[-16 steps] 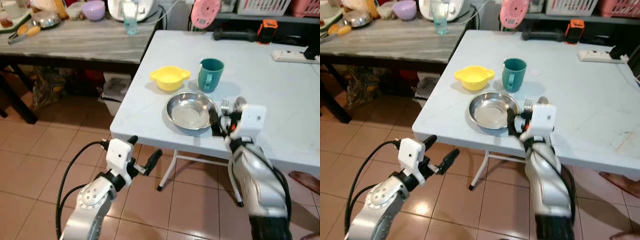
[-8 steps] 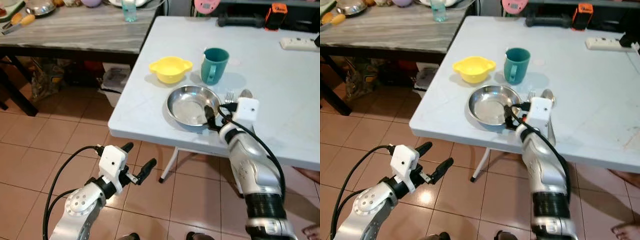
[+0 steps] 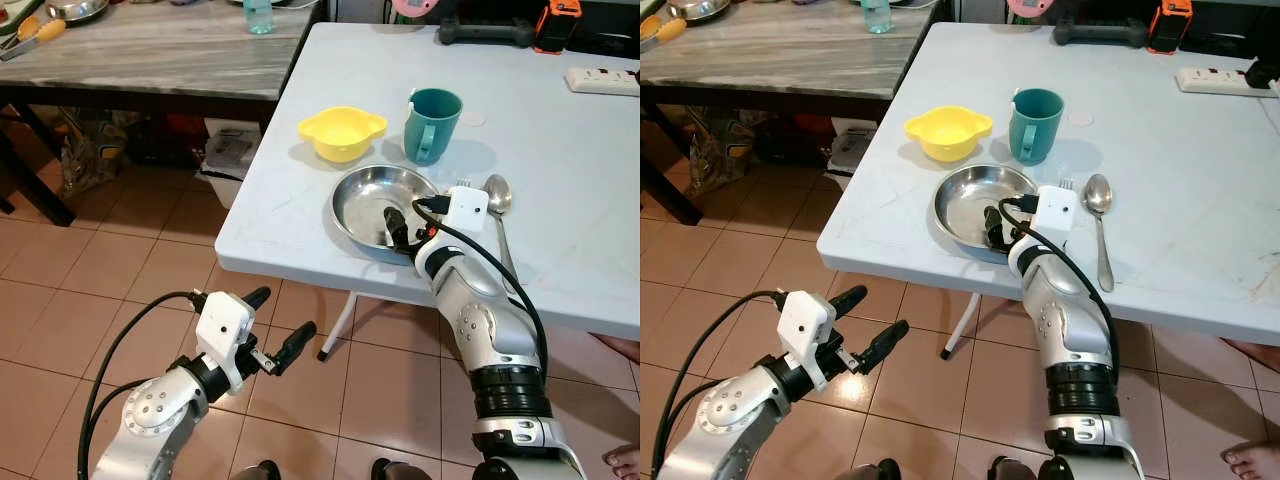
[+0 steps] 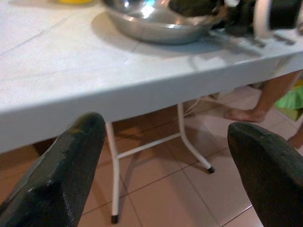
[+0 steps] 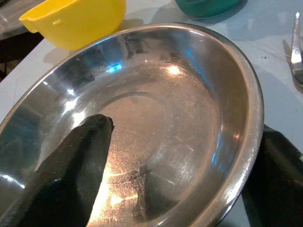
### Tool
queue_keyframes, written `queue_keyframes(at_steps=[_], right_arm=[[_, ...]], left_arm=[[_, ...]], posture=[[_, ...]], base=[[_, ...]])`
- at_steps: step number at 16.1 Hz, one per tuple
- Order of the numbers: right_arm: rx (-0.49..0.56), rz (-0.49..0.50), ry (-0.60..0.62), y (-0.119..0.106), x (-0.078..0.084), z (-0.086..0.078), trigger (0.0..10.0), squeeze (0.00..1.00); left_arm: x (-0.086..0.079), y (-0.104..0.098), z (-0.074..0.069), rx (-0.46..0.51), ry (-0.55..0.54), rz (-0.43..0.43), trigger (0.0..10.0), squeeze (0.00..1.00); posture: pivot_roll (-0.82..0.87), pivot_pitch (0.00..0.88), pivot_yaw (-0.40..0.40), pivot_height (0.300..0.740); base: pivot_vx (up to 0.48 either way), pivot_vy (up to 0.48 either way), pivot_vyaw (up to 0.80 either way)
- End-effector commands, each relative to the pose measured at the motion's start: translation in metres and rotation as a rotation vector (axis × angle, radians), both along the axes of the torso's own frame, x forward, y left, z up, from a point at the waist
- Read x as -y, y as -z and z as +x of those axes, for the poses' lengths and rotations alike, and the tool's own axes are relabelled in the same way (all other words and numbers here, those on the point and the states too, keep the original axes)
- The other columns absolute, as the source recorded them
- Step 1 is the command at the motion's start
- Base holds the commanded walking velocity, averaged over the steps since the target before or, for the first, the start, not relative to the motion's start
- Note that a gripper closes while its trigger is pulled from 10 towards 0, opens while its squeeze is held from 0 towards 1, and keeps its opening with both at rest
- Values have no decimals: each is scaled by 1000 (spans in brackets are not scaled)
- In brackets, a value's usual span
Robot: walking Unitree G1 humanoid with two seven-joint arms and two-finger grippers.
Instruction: Setting the table
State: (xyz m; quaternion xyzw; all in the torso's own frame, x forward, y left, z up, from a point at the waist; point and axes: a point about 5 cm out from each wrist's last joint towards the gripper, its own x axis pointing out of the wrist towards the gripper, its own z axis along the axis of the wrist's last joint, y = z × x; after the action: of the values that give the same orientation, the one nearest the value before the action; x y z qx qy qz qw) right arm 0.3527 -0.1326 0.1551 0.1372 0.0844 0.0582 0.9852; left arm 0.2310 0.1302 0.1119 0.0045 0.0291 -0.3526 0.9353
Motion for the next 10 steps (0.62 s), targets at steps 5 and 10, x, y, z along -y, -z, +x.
queue_keyframes(at_steps=[5,10], right_arm=[[-129,21,36,24,1,-10,1765,0],[-173,61,83,21,3,-11,0,0]], left_arm=[[-4,-14,10,35,-63,-53,10000,0],[2,-13,11,28,-61,-71,10000,0]], posture=[[20,187,49,740],[8,176,47,740]], base=[[0,0,0],[0,0,0]])
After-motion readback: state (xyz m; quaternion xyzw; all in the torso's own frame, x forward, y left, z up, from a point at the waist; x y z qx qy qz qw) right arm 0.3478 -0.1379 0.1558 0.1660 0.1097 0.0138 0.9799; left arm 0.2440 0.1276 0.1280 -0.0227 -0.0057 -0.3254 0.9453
